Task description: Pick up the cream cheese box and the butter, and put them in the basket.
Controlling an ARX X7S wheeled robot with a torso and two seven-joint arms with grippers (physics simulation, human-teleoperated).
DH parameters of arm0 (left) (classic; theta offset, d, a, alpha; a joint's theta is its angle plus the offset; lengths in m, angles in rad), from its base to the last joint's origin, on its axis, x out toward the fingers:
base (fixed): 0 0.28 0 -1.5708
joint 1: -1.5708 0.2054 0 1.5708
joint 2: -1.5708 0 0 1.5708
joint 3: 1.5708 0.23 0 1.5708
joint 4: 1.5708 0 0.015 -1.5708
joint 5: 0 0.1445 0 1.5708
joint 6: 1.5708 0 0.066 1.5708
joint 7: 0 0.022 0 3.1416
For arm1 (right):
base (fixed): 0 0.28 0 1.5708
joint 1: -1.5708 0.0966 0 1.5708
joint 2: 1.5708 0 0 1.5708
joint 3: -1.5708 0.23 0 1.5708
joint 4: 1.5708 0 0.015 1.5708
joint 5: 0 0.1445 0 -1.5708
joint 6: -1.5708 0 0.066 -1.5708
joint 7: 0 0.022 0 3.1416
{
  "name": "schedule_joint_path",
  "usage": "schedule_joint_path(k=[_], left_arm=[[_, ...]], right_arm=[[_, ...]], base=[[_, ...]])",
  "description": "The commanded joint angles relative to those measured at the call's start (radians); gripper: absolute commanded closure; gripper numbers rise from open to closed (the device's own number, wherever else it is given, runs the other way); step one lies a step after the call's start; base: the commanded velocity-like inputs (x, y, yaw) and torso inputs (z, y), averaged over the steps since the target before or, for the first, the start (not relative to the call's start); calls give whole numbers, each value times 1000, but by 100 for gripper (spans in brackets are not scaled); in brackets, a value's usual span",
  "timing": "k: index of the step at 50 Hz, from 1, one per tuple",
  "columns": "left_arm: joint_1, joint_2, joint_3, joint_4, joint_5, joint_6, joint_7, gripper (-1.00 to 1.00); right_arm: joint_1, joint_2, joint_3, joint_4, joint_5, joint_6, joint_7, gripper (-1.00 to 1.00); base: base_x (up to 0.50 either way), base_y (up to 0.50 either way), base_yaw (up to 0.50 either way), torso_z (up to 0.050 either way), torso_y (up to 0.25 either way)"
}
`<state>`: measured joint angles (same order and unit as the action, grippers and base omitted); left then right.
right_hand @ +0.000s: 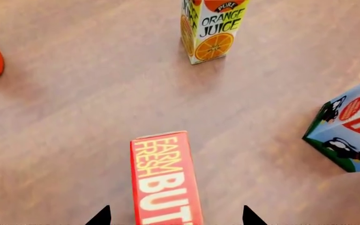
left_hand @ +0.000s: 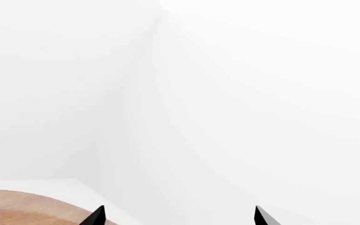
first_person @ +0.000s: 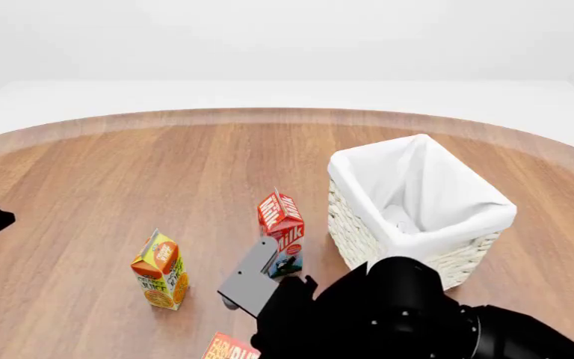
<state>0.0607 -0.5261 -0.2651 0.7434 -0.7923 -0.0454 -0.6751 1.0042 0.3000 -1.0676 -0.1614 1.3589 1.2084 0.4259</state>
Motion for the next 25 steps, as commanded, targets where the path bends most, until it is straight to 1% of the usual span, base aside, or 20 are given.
schedule_joint_path(k=[1, 25], left_arm=[[3, -1, -2, 1, -1, 3, 0, -100], [0, -3, -2, -6, -3, 7, 1, -100]], right_arm=[[-8, -3, -20, 18, -22, -14, -18, -100], [-7, -14, -60, 68, -64, -37, -66, -100]], base=[[0, 0, 0, 0, 0], [0, 0, 0, 0, 0]])
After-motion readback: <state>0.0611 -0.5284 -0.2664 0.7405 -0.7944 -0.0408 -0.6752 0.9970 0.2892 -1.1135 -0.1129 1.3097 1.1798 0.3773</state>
